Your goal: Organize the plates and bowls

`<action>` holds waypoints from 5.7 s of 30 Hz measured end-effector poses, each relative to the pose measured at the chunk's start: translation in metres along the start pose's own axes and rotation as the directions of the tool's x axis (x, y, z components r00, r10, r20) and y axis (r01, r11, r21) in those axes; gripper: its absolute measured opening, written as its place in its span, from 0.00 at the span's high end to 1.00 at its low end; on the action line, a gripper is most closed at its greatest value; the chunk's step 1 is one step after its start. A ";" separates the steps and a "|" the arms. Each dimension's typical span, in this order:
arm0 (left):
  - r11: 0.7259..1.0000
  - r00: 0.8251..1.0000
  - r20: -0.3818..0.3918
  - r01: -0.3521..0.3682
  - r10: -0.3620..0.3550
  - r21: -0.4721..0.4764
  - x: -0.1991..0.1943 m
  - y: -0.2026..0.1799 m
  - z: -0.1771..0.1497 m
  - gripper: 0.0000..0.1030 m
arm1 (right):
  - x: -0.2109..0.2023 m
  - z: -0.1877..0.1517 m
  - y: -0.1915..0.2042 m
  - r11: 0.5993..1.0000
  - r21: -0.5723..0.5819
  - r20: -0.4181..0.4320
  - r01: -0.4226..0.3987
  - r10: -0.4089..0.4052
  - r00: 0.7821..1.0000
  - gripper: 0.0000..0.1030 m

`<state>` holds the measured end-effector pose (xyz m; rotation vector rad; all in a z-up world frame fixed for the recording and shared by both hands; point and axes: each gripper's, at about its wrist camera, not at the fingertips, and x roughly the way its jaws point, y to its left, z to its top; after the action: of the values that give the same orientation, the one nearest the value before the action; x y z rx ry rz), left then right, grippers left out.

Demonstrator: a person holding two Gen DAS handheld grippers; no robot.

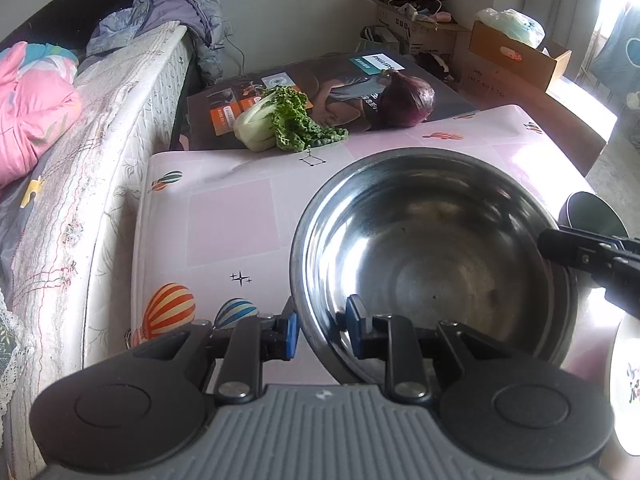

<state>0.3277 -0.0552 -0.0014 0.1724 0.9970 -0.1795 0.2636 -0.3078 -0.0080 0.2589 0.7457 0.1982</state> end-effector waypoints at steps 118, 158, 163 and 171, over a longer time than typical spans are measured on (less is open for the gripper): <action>0.962 0.952 -0.139 0.268 -0.272 -0.043 0.051 -0.214 0.024 0.77 | -0.001 -0.022 -0.259 0.931 0.366 -0.138 -0.001 0.056 0.989 0.87; 0.948 0.947 -0.044 0.317 -0.317 -0.015 0.014 -0.209 0.032 0.79 | -0.035 -0.001 -0.248 0.937 0.348 -0.067 0.019 0.005 0.998 0.88; 0.917 0.917 -0.009 0.399 -0.399 -0.015 -0.003 -0.207 0.034 0.93 | -0.042 0.005 -0.244 0.937 0.349 -0.052 -0.002 0.022 0.998 0.87; 0.935 0.934 -0.014 0.356 -0.356 -0.008 -0.006 -0.195 0.037 0.90 | -0.021 0.006 -0.228 0.933 0.360 -0.098 -0.007 0.045 0.994 0.88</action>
<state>0.3104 -0.2527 0.0109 -0.0143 1.0380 -0.5081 0.2719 -0.5312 -0.0590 0.6114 0.8826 0.0990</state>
